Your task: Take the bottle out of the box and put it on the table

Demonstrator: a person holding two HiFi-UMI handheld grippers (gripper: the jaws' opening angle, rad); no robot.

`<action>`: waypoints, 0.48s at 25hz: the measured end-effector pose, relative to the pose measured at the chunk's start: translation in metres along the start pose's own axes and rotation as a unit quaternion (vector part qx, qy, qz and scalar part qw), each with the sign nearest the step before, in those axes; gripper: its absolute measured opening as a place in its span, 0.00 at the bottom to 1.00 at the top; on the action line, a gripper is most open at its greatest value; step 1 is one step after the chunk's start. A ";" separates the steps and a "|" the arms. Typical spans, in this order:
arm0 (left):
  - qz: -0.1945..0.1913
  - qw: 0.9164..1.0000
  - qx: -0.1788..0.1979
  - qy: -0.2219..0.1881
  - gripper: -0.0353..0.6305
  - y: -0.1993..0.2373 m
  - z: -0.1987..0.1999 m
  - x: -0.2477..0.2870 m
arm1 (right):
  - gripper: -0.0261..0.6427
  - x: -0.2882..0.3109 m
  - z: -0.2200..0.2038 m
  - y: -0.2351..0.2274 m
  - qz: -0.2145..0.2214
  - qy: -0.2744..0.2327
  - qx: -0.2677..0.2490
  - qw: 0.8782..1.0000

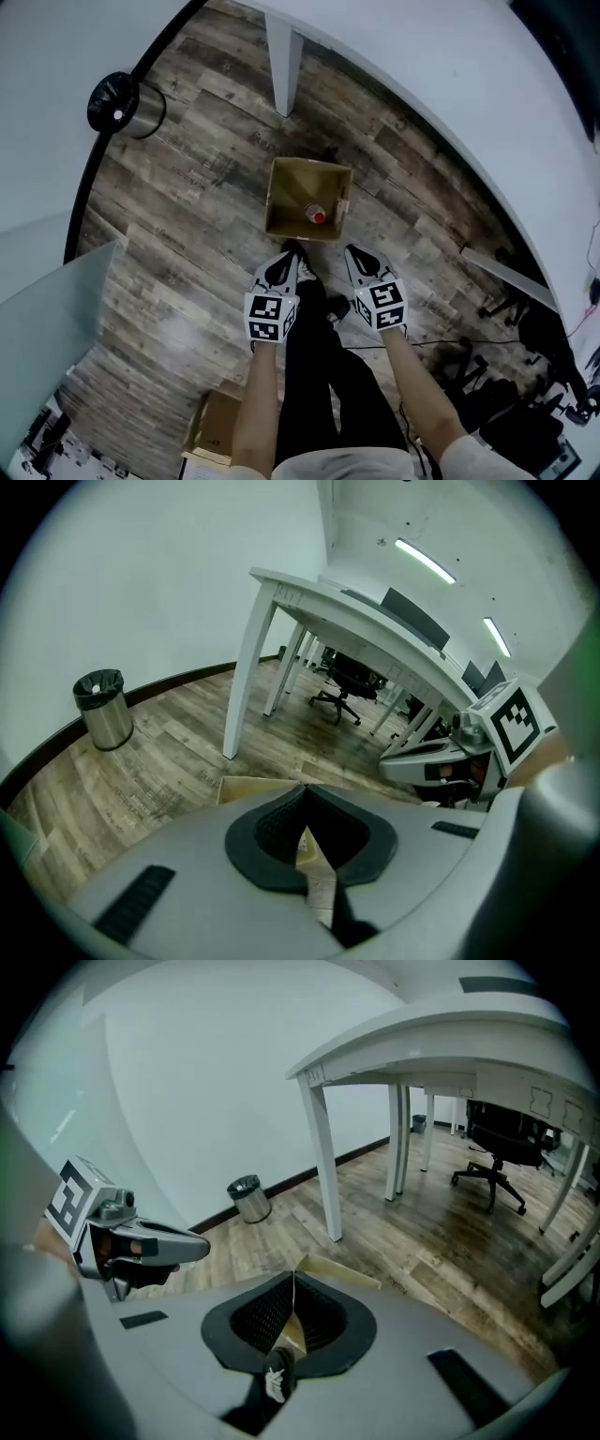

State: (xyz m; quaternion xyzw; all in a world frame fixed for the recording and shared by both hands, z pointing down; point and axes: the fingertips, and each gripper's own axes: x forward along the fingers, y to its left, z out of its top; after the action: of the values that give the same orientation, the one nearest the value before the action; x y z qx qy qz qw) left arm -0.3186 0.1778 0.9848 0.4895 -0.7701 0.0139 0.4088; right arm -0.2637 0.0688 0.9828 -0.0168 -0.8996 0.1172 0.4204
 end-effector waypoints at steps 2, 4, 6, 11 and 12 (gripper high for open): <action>-0.004 1.000 0.013 0.003 0.07 0.001 -0.017 0.010 | 0.10 0.016 -0.016 0.001 0.000 0.001 -0.020 1.000; -0.008 1.000 0.023 0.007 0.07 0.002 -0.035 0.020 | 0.10 0.032 -0.034 0.001 0.001 0.001 -0.035 0.999; -0.011 0.999 0.031 0.007 0.07 0.004 -0.051 0.031 | 0.10 0.048 -0.051 -0.002 0.000 -0.002 -0.041 0.999; -0.019 0.999 0.047 -0.005 0.07 0.024 -0.085 0.064 | 0.12 0.100 -0.090 -0.019 -0.007 -0.026 -0.048 0.999; -0.021 0.998 0.052 -0.003 0.07 0.029 -0.092 0.070 | 0.15 0.112 -0.099 -0.020 -0.005 -0.026 -0.050 0.998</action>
State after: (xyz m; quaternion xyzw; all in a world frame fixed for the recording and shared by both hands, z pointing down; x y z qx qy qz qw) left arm -0.2975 0.1796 1.1017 0.5260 -0.7594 0.0436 0.3804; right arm -0.2597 0.0828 1.1330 -0.0303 -0.9149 0.0701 0.3963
